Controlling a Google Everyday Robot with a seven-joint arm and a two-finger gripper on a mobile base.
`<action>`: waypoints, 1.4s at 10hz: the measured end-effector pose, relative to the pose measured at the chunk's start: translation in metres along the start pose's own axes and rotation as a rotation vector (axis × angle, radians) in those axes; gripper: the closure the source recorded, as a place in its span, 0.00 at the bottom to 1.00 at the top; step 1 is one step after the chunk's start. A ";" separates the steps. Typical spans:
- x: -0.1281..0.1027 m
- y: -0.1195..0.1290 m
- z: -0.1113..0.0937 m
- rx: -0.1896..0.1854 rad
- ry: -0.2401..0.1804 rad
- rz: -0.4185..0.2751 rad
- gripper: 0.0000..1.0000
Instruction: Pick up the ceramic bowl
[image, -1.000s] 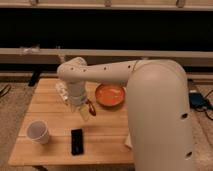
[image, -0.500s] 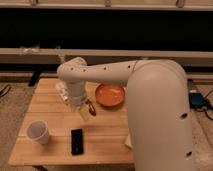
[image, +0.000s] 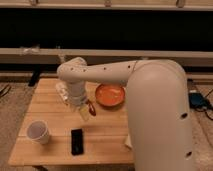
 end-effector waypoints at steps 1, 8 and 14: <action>0.000 0.000 0.000 0.000 0.000 0.000 0.34; 0.049 -0.007 -0.004 0.009 0.106 0.053 0.34; 0.188 -0.003 -0.001 0.055 0.225 0.247 0.34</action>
